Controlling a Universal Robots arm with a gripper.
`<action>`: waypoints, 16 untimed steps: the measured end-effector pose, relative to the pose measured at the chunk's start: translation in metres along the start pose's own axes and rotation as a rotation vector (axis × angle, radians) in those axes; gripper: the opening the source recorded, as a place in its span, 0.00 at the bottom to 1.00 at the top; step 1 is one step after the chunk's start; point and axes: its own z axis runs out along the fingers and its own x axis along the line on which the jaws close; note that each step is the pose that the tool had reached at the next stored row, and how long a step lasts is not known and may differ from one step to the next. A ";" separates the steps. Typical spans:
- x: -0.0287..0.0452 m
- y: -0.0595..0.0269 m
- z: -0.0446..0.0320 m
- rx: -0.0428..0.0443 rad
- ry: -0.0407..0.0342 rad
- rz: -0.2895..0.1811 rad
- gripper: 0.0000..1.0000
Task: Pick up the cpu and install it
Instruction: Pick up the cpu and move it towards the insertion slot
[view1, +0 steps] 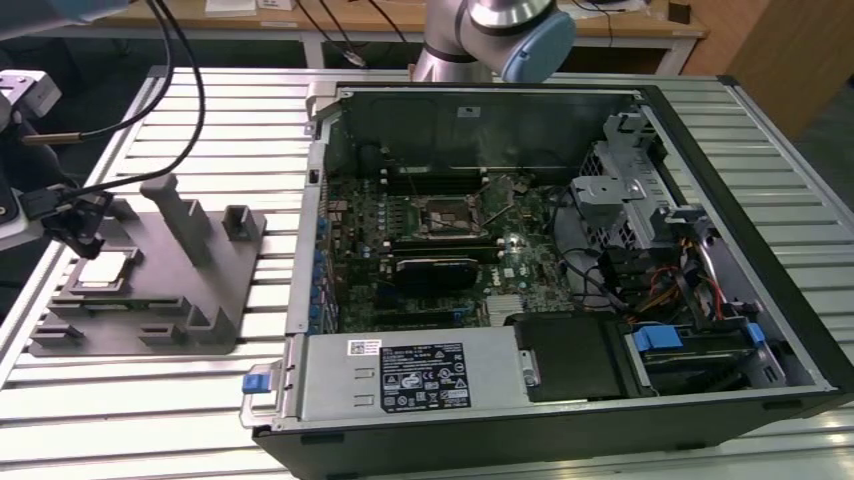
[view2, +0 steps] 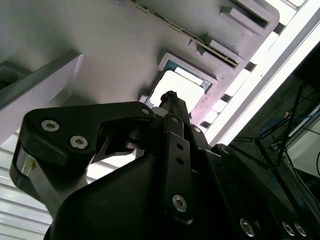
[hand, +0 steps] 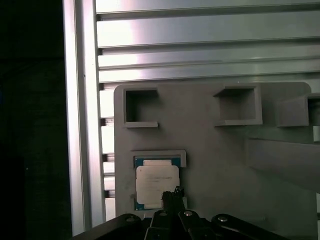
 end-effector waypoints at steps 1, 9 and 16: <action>0.0006 -0.0005 0.0014 -0.0001 -0.0001 0.000 0.11; 0.0054 -0.0024 0.0124 -0.0002 -0.0001 0.000 0.11; 0.0089 -0.0030 0.0199 -0.0005 0.0000 -0.002 0.11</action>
